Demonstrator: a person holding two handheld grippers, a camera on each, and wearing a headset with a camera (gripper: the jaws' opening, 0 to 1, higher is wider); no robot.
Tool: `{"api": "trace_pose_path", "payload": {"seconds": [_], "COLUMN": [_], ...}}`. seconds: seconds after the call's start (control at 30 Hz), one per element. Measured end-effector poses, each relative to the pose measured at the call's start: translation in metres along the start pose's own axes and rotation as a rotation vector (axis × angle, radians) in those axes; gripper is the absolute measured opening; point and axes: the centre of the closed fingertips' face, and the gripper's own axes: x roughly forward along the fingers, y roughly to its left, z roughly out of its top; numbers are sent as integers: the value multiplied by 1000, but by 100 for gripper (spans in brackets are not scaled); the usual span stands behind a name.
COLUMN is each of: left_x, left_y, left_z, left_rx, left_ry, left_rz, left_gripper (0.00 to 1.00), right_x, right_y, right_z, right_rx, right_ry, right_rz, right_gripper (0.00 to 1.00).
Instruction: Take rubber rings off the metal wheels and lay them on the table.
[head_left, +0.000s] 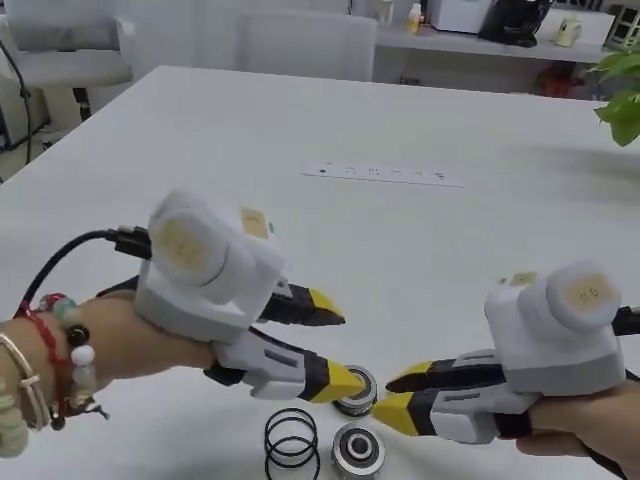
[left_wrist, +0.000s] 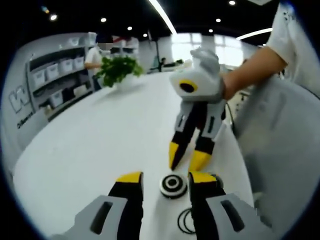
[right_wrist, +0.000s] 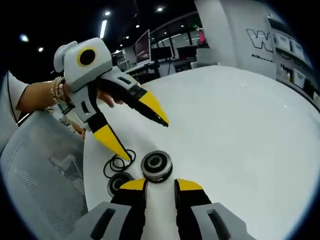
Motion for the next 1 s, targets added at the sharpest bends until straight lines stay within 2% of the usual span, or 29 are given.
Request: {"api": "trace_pose_path", "payload": {"seconds": [0.07, 0.13, 0.4, 0.43, 0.57, 1.0], "left_x": [4, 8, 14, 13, 14, 10], "left_y": [1, 1, -6, -7, -7, -8], "left_z": [-3, -6, -23, -19, -20, -20], "left_rx": [10, -5, -60, -87, -110, -118], "left_ry": [8, 9, 55, 31, 29, 25], "left_rz": [15, 21, 2, 1, 8, 13], "left_gripper": [31, 28, 23, 22, 17, 14], "right_x": [1, 2, 5, 6, 6, 9], "right_y": [1, 1, 3, 4, 3, 2], "right_z": [0, 1, 0, 0, 0, 0], "right_rx": [-6, -9, -29, -32, -42, -95], "right_ry": [1, 0, 11, 11, 13, 37], "right_rz": [1, 1, 6, 7, 4, -22], "right_gripper": [19, 19, 19, 19, 18, 14]}}
